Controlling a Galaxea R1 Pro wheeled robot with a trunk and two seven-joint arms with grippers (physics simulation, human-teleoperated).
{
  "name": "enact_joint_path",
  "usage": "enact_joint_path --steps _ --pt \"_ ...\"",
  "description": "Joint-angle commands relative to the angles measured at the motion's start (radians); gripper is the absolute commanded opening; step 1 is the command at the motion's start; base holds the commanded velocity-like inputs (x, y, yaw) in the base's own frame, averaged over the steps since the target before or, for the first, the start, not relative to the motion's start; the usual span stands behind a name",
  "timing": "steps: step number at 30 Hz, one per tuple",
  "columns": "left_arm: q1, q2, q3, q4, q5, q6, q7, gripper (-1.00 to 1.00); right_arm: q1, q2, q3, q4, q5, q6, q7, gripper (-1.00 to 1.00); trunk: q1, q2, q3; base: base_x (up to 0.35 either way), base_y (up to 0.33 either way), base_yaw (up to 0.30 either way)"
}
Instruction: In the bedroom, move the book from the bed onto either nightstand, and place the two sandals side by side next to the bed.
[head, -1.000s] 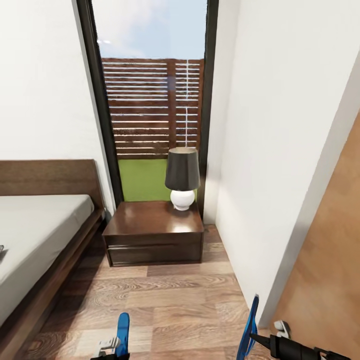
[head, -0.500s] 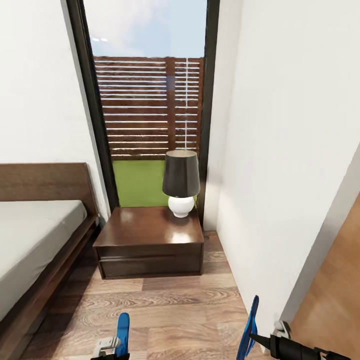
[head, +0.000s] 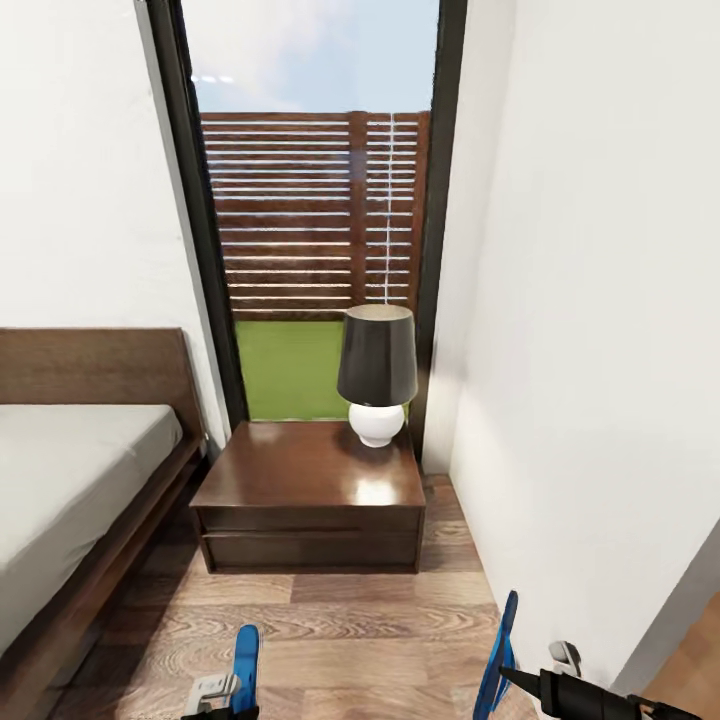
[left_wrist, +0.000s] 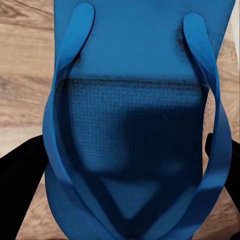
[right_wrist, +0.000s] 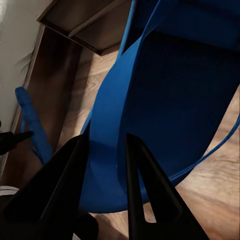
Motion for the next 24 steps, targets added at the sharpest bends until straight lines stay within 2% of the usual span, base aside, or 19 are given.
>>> enact_joint_path --steps 1,24 --pt "-0.001 0.0 0.006 0.001 -0.011 -0.007 -0.001 -1.0 -0.001 0.0 0.008 0.003 -0.011 0.005 0.007 -1.0 0.0 0.0 -0.001 0.009 0.0 0.267" --pt "-0.001 0.0 0.006 0.001 -0.011 -0.007 -0.001 -1.0 -0.001 0.0 0.008 0.003 -0.011 0.005 0.007 -1.0 0.0 0.0 -0.001 0.001 -0.018 0.285"
